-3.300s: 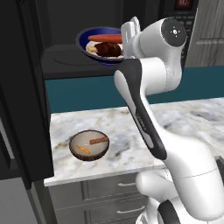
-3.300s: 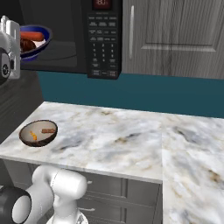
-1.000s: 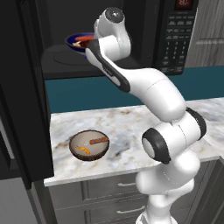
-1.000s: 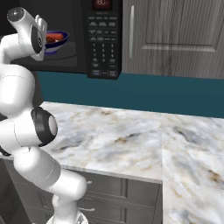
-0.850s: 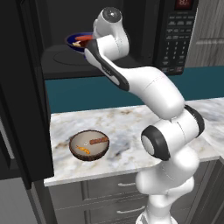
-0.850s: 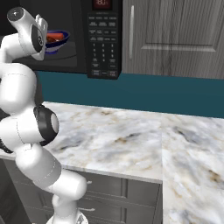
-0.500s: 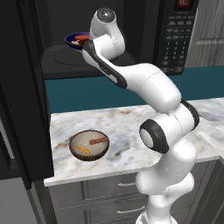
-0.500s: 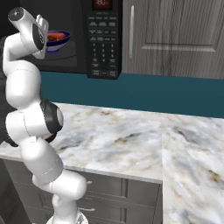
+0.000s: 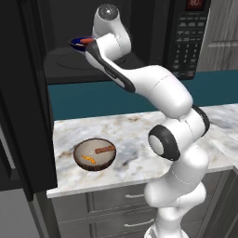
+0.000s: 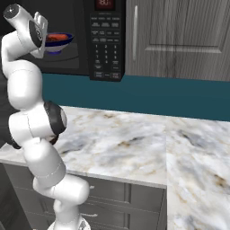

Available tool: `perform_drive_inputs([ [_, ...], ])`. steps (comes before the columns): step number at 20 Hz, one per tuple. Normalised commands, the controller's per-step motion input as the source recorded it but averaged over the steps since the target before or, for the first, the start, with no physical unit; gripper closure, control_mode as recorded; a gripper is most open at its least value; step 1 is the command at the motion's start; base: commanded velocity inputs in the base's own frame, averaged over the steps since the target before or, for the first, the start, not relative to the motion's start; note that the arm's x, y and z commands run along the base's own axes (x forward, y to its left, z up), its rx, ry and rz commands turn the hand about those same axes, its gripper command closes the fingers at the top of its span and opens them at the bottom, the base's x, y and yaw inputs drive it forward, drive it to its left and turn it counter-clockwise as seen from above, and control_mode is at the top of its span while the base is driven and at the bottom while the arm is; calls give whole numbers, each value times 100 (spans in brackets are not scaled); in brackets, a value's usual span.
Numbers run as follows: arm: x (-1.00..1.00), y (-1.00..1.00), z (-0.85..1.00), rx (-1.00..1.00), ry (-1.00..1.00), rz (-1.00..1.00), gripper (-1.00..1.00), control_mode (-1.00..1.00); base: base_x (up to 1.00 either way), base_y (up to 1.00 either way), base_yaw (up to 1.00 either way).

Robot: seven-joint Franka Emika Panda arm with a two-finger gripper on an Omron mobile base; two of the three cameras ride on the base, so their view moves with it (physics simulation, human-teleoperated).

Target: Place the bowl containing the steak and carrot in the microwave. Close the microwave door and press the start button to microwave the meal.

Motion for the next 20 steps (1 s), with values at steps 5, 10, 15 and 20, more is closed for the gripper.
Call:
perform_drive_inputs([
  [5, -54, -8, -12, 0, -20, 0, -100, -100, 0, 0, 0],
  [10, -56, -37, -17, 0, -22, 0, -100, -100, 0, 0, 0],
  [15, -71, -64, -5, 0, -15, 5, -100, -100, 0, 0, 0],
  [20, -83, -57, 0, 0, -7, 7, -100, -100, 0, 0, 0],
])
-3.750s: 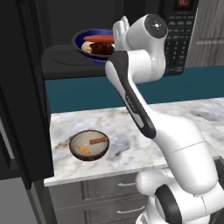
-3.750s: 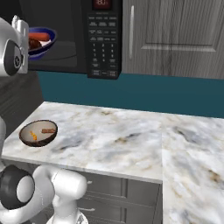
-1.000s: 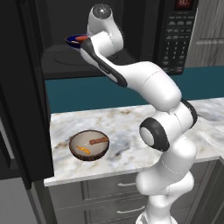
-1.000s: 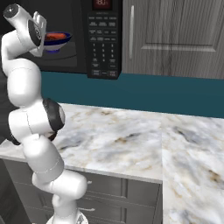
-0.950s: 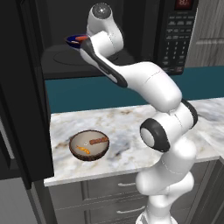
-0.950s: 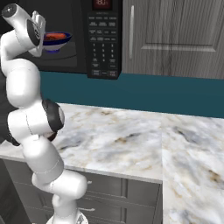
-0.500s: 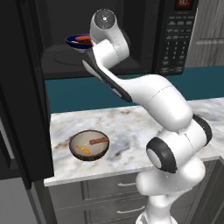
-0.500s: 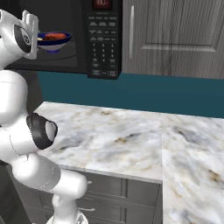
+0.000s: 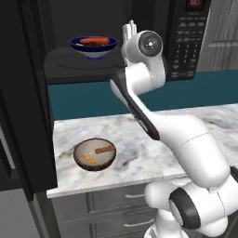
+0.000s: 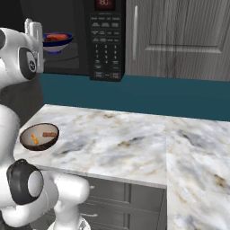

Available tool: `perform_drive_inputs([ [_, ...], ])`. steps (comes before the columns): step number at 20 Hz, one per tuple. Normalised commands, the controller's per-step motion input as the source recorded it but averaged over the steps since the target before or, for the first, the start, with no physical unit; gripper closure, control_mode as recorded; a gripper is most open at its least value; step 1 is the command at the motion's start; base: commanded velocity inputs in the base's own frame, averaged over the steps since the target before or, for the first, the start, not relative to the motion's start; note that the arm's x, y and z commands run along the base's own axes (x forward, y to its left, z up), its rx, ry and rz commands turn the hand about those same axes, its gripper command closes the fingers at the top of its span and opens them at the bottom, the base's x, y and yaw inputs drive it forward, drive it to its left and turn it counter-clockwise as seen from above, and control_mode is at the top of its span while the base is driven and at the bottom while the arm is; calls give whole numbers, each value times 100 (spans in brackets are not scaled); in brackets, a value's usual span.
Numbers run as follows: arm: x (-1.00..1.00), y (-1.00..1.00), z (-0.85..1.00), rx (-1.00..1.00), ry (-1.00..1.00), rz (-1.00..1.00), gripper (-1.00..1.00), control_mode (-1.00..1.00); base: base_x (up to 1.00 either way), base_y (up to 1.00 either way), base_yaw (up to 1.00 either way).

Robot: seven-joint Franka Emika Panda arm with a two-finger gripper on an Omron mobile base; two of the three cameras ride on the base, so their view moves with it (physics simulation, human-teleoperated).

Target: Place the bowl containing the steak and carrot in the microwave. Close the microwave door and press the start button to microwave the meal.

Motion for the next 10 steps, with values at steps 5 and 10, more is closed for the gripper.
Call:
perform_drive_inputs([
  [5, -98, -30, 0, -9, -1, 6, -100, -100, 0, 0, 0],
  [10, -89, -5, 0, -23, 2, 1, -100, -100, 0, 0, 0],
])
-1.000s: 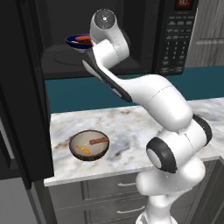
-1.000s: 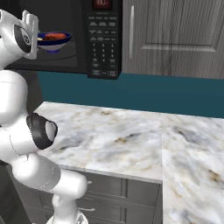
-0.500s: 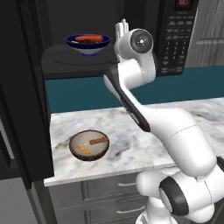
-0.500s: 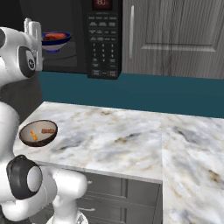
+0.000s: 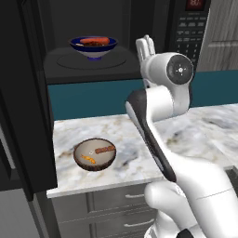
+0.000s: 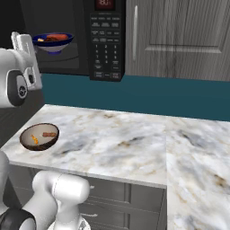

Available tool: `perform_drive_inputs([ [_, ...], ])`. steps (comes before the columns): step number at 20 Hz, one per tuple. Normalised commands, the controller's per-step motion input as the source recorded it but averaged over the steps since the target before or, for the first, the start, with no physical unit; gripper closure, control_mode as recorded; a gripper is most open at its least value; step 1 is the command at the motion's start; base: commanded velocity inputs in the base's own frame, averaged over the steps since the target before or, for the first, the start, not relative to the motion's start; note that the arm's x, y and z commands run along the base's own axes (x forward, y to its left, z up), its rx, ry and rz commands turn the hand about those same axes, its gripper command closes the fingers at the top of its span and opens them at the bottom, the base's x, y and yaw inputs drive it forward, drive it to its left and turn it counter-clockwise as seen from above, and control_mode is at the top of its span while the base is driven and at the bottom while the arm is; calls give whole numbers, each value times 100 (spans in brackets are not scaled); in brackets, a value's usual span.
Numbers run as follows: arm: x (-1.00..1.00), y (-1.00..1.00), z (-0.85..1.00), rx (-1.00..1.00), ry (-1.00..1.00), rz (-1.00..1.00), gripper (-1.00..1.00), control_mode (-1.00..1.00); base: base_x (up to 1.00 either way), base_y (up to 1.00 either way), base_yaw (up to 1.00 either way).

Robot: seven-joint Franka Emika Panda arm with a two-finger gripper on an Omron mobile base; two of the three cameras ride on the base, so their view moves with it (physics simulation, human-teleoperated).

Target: Place the bowl containing the steak and carrot in the microwave. Close the microwave door and press the start button to microwave the meal.

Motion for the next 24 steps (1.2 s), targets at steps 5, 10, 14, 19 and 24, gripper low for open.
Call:
perform_drive_inputs([
  [5, -79, 0, -1, -30, 4, 0, -100, -100, 0, 0, 0],
  [10, -61, 0, -14, -27, 0, 0, -100, -100, 0, 0, 0],
  [14, -44, -9, -28, -22, -4, 0, -100, -100, 0, 0, 0],
  [19, -28, -19, -46, -16, -11, 0, -100, -100, 0, 0, 0],
  [24, -15, -25, -49, -11, -14, 0, -100, -100, 0, 0, 0],
])
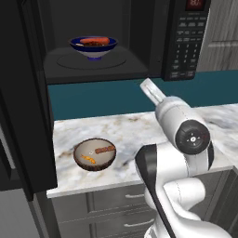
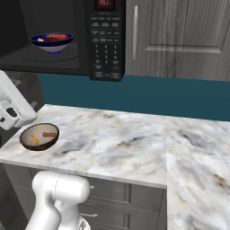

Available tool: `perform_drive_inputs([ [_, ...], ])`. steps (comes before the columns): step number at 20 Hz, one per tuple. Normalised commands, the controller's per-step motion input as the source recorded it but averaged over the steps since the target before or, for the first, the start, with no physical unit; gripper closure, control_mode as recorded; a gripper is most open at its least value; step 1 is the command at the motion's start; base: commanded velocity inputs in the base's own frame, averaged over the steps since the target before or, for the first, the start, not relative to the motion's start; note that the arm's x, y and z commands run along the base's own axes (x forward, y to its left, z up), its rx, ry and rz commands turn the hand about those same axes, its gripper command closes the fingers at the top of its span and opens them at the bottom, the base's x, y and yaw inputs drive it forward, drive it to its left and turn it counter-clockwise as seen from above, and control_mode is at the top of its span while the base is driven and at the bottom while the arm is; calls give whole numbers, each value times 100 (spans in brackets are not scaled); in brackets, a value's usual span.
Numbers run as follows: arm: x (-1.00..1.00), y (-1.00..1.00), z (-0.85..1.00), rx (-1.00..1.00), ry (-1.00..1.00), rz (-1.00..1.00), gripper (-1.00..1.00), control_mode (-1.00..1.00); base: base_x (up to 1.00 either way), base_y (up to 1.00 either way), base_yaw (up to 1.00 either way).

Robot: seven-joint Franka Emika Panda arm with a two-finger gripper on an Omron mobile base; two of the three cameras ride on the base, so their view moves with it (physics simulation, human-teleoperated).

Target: Place the bowl containing the steak and carrot in the microwave. Close the microwave door and press the start button to microwave the meal.

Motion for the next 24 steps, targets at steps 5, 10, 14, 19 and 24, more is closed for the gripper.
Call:
perform_drive_inputs([
  [5, -26, -9, -34, -9, -17, -1, -100, -100, 0, 0, 0],
  [10, -58, 0, -6, -9, -19, -4, -100, -100, 0, 0, 0],
  [14, -47, 0, -27, -12, -22, -5, -100, -100, 0, 0, 0],
  [19, -2, -26, -43, -6, -9, -5, -100, -100, 0, 0, 0],
  [24, 18, -60, -47, -2, 0, -12, -100, -100, 0, 0, 0],
])
